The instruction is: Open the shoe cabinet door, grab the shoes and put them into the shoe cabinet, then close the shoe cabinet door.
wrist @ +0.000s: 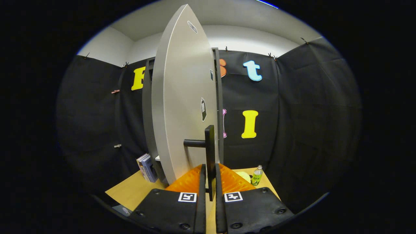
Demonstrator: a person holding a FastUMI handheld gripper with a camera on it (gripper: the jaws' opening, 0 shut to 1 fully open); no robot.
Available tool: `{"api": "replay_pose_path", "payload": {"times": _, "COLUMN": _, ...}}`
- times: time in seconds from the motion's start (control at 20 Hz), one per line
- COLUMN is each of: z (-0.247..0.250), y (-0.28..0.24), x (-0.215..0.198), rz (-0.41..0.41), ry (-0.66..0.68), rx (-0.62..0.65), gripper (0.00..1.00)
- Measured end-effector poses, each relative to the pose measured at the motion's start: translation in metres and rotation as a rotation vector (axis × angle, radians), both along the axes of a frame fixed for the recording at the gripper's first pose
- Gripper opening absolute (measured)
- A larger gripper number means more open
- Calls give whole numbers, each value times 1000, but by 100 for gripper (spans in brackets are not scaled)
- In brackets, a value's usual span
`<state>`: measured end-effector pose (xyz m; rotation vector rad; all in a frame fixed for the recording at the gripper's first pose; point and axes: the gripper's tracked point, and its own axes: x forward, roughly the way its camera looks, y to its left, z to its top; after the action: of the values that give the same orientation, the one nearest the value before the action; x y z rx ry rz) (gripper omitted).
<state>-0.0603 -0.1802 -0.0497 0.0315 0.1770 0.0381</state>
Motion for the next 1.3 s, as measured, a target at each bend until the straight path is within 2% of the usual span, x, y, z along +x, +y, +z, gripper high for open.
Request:
{"api": "replay_pose_path", "payload": {"times": 0.1, "z": 0, "y": -14, "x": 0, "rz": -16, "ry": -1, "rx": 13, "gripper": 12}}
{"api": "replay_pose_path", "payload": {"times": 0.4, "z": 10, "y": -47, "x": -13, "rz": -56, "ry": -35, "rx": 12, "gripper": 12}}
{"api": "replay_pose_path", "payload": {"times": 0.65, "z": 19, "y": -50, "x": -38, "rz": -60, "ry": -63, "rx": -29, "gripper": 13}}
{"api": "replay_pose_path", "payload": {"times": 0.85, "z": 22, "y": -18, "x": -54, "rz": -8, "ry": -83, "rx": -39, "gripper": 12}}
{"api": "replay_pose_path", "payload": {"times": 0.95, "z": 9, "y": 7, "x": -55, "rz": 47, "ry": -62, "rx": -16, "gripper": 12}}
{"api": "replay_pose_path", "payload": {"times": 1.3, "z": -90, "y": 92, "x": -48, "rz": 207, "ry": 190, "rx": 68, "gripper": 12}}
